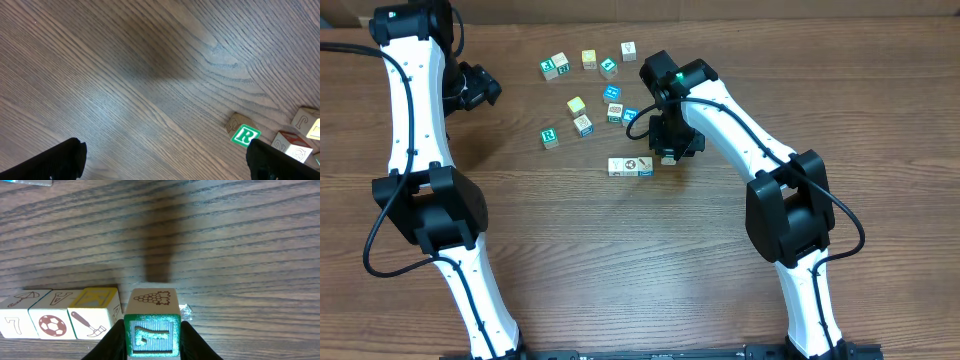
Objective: Form a horizontal line
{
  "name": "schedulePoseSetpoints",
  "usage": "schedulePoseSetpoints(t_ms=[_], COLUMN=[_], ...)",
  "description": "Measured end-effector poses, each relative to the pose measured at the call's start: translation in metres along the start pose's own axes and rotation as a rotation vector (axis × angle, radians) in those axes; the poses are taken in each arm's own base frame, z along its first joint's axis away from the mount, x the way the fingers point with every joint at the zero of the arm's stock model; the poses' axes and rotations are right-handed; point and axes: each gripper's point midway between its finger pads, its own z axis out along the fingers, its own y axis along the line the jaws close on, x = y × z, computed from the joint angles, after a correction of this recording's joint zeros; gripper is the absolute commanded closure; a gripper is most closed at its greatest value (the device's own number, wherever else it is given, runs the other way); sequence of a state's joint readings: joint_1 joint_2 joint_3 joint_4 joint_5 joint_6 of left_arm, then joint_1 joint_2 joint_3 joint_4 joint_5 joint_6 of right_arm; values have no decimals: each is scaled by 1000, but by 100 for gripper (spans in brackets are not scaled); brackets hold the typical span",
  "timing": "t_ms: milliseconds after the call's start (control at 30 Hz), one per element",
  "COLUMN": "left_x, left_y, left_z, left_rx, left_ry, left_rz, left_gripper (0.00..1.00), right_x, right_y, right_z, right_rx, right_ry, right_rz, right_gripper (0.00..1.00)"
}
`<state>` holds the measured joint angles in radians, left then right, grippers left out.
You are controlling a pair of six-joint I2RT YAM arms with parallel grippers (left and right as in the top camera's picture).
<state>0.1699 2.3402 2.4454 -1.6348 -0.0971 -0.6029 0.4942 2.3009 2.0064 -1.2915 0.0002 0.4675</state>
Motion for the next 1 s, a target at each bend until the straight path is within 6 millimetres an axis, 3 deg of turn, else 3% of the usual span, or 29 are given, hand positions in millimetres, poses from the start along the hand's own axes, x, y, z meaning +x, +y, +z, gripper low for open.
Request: schedulePoseSetpoints(t_ms=[600, 1000], left_x=[0, 0], left_y=[0, 0], left_z=[0, 0], left_rx=[0, 0], left_ry=[0, 0], left_rz=[0, 0], left_gripper=[0, 0], right_x=[5, 3], right_y=[-3, -2], right_z=[18, 18], right_rx=[8, 4], right_ry=[12, 6], right_rz=[1, 2], right_gripper=[72, 63])
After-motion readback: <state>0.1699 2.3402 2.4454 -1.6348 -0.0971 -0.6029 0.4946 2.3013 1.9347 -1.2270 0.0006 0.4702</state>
